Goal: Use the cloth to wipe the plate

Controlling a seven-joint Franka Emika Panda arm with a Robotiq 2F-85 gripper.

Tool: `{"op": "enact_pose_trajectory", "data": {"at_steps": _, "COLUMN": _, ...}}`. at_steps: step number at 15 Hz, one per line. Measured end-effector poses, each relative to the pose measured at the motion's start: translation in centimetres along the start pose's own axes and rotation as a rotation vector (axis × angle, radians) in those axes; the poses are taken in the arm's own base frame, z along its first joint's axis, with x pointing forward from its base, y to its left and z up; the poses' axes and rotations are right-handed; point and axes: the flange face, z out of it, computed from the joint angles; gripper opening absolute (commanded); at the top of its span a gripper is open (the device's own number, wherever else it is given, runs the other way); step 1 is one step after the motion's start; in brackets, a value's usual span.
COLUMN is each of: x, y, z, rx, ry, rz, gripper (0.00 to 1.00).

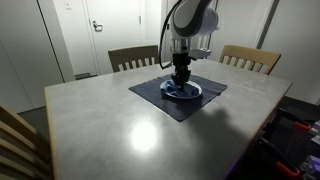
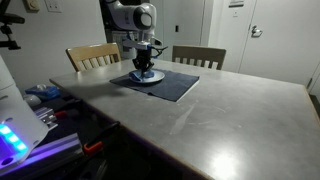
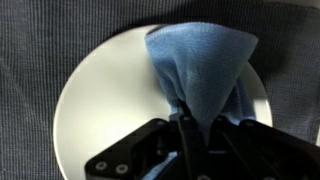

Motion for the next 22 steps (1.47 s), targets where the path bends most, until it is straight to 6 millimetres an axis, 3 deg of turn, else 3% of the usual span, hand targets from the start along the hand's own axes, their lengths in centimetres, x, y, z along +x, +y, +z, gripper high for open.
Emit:
{"op": "enact_pose_trajectory", "data": {"at_steps": 6, "x": -0.2, "y": 2.2, "z": 0.0, "rx": -0.058, "ry": -0.011, "rz": 0.285, "gripper": 0.03}}
{"op": "enact_pose_trajectory", "data": {"at_steps": 12, "x": 0.2, "y": 3.8, "z": -0.3, "rx": -0.152, "ry": 0.094, "rz": 0.477, "gripper": 0.03}}
{"op": "enact_pose_trajectory", "data": {"at_steps": 15, "x": 0.7, "y": 4.0, "z": -0.4, "rx": -0.201, "ry": 0.163, "rz": 0.500, "gripper": 0.03}}
{"op": "enact_pose_trajectory", "data": {"at_steps": 22, "x": 1.5, "y": 2.0, "z": -0.5, "rx": -0.218, "ry": 0.208, "rz": 0.351, "gripper": 0.03}}
